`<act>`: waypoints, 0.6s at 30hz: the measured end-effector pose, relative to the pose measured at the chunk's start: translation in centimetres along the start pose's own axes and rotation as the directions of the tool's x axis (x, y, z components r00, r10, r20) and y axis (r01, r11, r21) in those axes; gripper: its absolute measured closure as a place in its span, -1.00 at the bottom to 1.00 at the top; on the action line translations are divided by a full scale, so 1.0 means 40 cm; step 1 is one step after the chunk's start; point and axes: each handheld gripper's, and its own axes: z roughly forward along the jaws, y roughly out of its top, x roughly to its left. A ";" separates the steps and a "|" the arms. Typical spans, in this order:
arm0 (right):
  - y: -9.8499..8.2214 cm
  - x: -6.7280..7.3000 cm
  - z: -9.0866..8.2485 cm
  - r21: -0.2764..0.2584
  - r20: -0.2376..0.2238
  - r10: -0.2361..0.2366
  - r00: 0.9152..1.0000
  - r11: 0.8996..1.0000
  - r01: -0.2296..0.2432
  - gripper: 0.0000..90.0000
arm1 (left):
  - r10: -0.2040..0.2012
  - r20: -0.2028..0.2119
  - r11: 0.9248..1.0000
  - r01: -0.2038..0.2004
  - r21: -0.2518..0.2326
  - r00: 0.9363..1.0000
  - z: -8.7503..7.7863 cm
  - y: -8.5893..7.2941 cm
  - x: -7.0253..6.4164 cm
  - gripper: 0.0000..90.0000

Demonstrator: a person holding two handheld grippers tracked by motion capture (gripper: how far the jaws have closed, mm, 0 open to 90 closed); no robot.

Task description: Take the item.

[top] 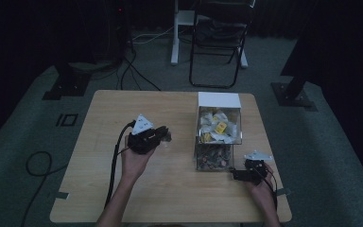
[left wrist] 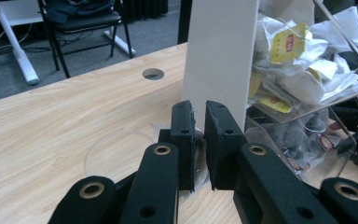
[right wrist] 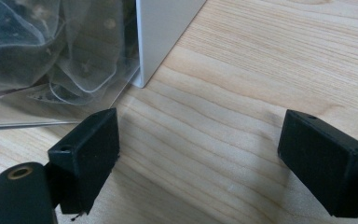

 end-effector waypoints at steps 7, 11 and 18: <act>0.000 0.000 0.000 0.000 0.000 0.000 1.000 1.000 0.000 -0.72 | -0.020 -0.015 1.000 0.019 -0.019 1.000 0.003 0.007 0.017 0.85; 0.000 0.000 0.000 0.000 0.000 -0.001 1.000 1.000 0.001 -0.72 | -0.027 -0.027 0.999 0.026 -0.020 0.999 0.010 0.006 0.025 0.85; 0.000 0.000 0.000 0.000 0.000 -0.001 1.000 1.000 0.001 -0.72 | -0.045 -0.049 0.999 0.044 -0.018 0.998 0.029 0.002 0.040 0.85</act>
